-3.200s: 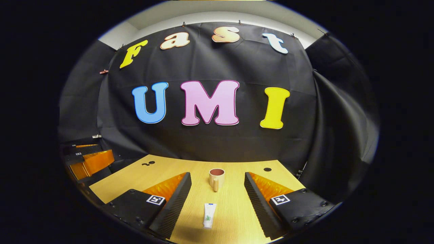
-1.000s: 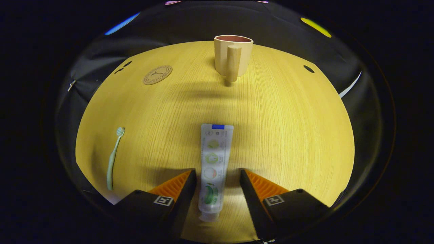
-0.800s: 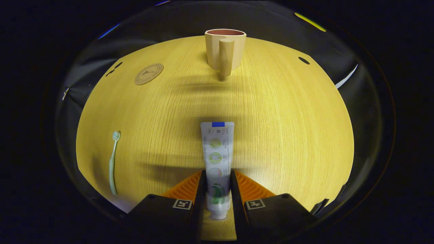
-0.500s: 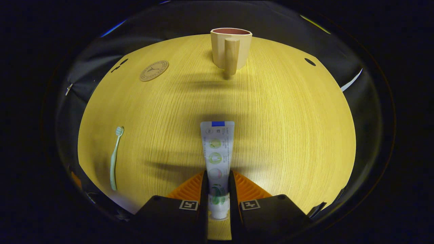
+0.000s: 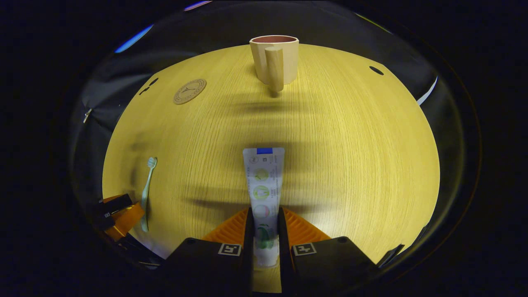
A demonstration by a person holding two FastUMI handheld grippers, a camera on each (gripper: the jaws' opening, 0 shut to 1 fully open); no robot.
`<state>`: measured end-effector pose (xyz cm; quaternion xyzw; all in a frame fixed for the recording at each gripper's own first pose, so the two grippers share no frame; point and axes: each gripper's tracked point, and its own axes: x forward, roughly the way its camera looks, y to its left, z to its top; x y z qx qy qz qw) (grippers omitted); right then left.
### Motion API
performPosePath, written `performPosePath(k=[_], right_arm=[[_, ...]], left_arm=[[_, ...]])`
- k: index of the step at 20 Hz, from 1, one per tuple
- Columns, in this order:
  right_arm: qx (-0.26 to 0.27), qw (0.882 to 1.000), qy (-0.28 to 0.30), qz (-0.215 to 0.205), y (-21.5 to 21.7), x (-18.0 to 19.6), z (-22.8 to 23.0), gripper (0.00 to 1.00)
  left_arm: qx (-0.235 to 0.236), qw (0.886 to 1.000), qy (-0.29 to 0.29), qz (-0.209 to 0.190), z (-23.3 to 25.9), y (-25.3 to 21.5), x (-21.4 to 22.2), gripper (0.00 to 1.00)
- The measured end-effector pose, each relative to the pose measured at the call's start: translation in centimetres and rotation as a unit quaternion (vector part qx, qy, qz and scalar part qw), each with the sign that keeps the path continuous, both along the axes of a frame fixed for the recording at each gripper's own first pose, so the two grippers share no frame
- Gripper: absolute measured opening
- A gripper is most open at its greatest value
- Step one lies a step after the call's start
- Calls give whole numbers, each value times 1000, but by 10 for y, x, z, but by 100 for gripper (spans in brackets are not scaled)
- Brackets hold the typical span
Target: Put the toothbrush and toothpaste on the desktop into the cup, then pick up the cup and place it on the coaster on the desktop.
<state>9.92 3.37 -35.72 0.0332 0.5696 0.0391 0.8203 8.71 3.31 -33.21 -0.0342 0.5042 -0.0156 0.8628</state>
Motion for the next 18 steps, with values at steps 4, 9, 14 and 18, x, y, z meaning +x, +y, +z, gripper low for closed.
performPosePath(k=[4,9,14,18], right_arm=[[-5,1000,-1,3,0,0,-1,30],[-14,1000,7,4,1,-3,-1,30],[-6,1000,10,-15,0,-2,-1,30],[10,999,12,-33,-1,-4,0,30]], left_arm=[[52,997,37,-47,-11,0,1,69],[40,996,75,-41,-6,-3,7,23],[50,994,80,-58,-11,-4,5,8],[43,995,71,-51,-11,-5,5,7]])
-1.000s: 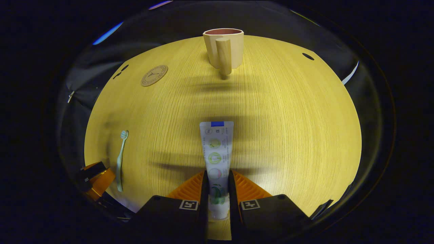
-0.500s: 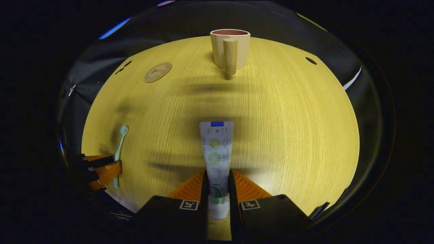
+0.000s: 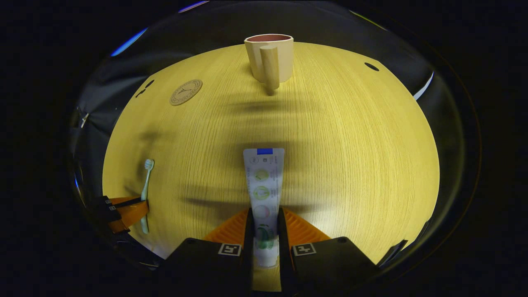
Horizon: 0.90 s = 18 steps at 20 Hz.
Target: Put the toothbrush and toothpaste on the desktop into the cup, then pick up the cup and place it on the coaster on the desktop.
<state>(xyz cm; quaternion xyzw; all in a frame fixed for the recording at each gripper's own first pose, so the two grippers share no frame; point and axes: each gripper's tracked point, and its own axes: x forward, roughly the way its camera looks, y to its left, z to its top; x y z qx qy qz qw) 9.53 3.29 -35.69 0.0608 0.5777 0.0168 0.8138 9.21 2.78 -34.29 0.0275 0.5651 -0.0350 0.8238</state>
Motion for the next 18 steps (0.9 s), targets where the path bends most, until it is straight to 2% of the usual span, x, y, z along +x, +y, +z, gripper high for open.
performPosePath(k=[2,3,5,6,11,14,18], right_arm=[[6,1000,-1,-9,-4,-2,2,30],[3,1000,-10,-7,-7,0,5,35],[-2,999,-34,5,-10,6,16,25],[-4,999,-50,13,-11,9,25,30],[5,991,-129,19,-12,43,74,30],[9,981,-191,35,-13,65,115,30],[26,962,-271,21,-11,95,175,29]], left_arm=[[-2,1000,-11,6,1,-1,0,7],[-3,1000,-20,8,4,-1,0,7],[-10,999,-42,10,16,-3,-2,7],[-14,998,-53,12,23,-5,-1,7],[-49,992,-112,25,66,-22,3,6],[-59,987,-145,26,90,-31,3,7],[-72,983,-167,27,112,-44,2,7]])
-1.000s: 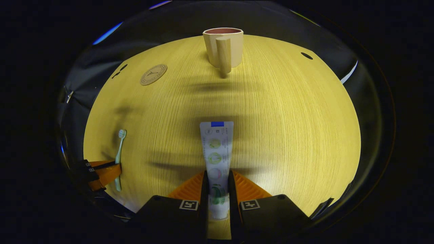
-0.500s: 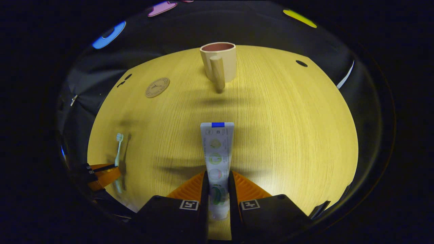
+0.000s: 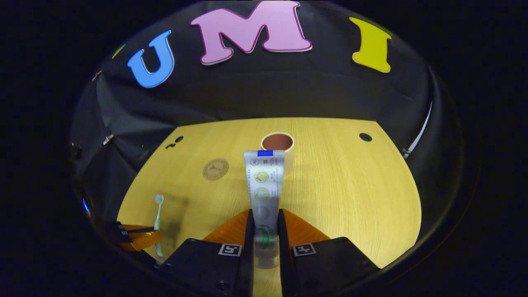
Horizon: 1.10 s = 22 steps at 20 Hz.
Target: Put the toothbrush and toothpaste on the desktop into the cup, then pick up the cup and place it on the coaster on the desktop.
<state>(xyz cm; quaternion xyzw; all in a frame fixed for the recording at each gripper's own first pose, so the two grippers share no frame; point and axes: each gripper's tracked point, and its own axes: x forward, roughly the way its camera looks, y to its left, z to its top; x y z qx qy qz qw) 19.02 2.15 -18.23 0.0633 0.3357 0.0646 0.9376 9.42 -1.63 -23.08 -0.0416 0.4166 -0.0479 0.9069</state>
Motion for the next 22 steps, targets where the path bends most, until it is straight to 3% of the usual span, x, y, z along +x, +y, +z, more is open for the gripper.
performPosePath(k=[5,10,18,22], right_arm=[[4,995,-99,1,-2,41,55,30],[11,983,-181,-1,-2,87,82,29],[-19,966,-255,-32,-22,165,66,29],[-33,959,-281,-28,-16,196,51,29]], left_arm=[[-12,1000,-24,5,22,-12,7,7],[-23,999,-42,4,30,-25,22,6],[-58,996,-61,2,37,-45,55,6],[-101,994,-51,6,42,-61,63,6]])
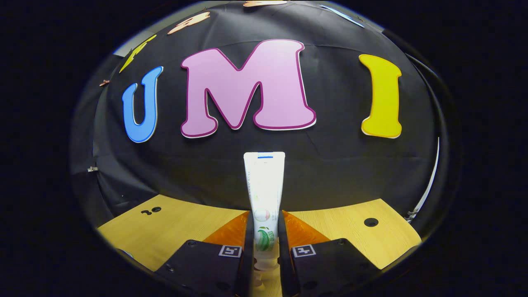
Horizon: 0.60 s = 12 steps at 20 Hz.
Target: Put the toothbrush and toothpaste on the desktop into the cup, then pick up the cup and place it on the coaster on the desktop.
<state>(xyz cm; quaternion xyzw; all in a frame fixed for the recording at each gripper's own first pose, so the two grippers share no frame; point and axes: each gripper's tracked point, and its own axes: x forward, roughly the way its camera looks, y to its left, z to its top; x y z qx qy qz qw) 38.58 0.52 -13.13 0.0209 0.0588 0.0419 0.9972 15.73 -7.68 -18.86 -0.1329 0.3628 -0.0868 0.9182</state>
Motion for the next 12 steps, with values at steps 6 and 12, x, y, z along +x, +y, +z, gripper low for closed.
performPosePath(k=[6,12], right_arm=[[-12,1000,-8,-4,8,22,-42,30],[-15,1000,-10,-18,6,33,-72,30]], left_arm=[[-14,1000,-20,-11,5,-5,24,7],[-25,999,-36,1,6,3,42,7]])
